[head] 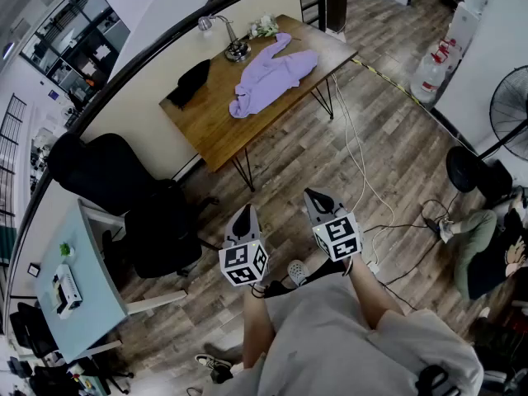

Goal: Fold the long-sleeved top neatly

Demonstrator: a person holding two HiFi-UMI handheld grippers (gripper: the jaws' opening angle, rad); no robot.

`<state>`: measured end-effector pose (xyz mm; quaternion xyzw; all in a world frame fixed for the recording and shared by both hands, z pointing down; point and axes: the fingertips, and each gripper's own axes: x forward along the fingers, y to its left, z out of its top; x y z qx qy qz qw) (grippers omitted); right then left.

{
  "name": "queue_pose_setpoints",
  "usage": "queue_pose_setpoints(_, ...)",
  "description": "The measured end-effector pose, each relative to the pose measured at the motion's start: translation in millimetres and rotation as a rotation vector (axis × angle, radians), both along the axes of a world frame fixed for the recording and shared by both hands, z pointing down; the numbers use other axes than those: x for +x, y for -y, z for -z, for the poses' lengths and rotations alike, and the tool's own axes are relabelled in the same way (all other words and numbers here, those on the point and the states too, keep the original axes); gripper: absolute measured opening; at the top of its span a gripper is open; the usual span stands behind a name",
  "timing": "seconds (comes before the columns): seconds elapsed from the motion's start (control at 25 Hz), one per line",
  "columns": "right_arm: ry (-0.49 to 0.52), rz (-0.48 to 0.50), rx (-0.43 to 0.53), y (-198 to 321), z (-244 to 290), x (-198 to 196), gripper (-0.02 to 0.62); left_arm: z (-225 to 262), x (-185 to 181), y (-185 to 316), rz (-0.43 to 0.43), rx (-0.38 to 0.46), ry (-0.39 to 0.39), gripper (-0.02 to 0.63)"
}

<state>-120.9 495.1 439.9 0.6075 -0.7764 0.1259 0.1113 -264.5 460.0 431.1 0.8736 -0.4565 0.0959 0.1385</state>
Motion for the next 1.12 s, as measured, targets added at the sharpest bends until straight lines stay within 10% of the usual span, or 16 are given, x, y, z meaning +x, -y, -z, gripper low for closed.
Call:
queue_pose_setpoints(0.76, -0.002, -0.091, 0.015, 9.7, 7.3, -0.1, 0.010, 19.3, -9.7, 20.5, -0.047, 0.051, -0.052, 0.065)
queue_pose_setpoints(1.12, -0.003, -0.059, -0.057, -0.2, -14.1, -2.3, 0.160, 0.7, -15.4, 28.5, -0.042, 0.004, -0.069, 0.135)
